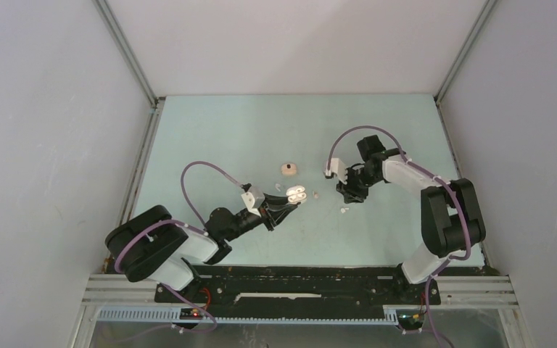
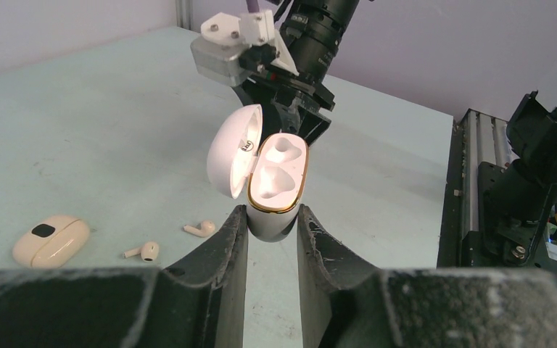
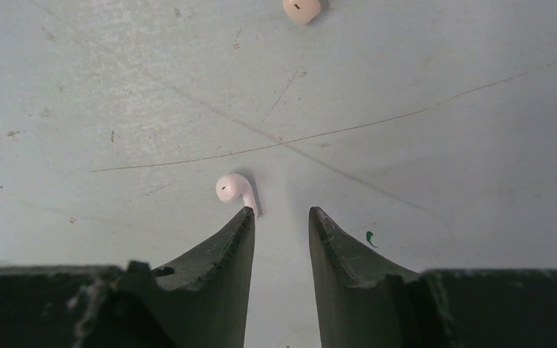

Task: Insert the wireless bluetooth earbuds into the charging case
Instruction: Pick up the earbud from the center of the board.

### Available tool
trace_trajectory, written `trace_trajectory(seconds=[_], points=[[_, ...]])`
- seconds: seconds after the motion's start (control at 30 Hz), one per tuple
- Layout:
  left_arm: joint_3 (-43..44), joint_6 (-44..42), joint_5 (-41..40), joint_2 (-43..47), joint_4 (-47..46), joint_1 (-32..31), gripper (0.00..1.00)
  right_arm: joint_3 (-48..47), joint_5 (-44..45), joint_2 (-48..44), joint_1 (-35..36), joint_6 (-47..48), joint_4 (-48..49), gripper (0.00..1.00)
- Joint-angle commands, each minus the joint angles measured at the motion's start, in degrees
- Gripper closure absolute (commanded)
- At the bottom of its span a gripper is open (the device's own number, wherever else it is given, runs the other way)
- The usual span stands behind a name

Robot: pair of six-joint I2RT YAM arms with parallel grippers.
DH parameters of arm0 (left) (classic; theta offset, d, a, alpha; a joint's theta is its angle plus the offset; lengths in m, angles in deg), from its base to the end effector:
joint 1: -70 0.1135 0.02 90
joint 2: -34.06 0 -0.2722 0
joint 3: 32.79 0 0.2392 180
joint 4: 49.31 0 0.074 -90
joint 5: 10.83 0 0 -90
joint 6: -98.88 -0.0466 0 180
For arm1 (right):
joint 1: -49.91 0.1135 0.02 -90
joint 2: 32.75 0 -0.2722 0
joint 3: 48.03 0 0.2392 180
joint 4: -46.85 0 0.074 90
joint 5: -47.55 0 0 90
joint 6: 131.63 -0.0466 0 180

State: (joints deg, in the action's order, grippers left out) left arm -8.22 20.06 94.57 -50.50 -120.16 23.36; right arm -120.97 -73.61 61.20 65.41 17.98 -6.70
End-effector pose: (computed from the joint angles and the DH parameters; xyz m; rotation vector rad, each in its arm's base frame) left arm 0.1493 -0.1762 0.1997 0.6662 1.3063 -1.0179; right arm 0.2753 0.1014 0.1895 -1.6883 2.0322 0.5479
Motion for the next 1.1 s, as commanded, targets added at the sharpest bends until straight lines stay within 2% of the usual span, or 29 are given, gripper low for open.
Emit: trace_trajectory(seconds=[0.0,0.57,1.07], points=[[0.36,-0.11,0.24,-0.28,-5.73,0.31,1.00,-0.55,2.90,1.83,1.85,2.93,-1.46,0.62],[0.87,0.07,0.47,-1.26,-5.67,0.31,1.00,-0.56,2.21,4.41,4.50,2.74,-4.58,0.55],[1.10,0.51,0.94,-1.43,-5.67,0.31,1.00,-0.56,4.55,6.80,5.54,0.44,-1.96,0.63]])
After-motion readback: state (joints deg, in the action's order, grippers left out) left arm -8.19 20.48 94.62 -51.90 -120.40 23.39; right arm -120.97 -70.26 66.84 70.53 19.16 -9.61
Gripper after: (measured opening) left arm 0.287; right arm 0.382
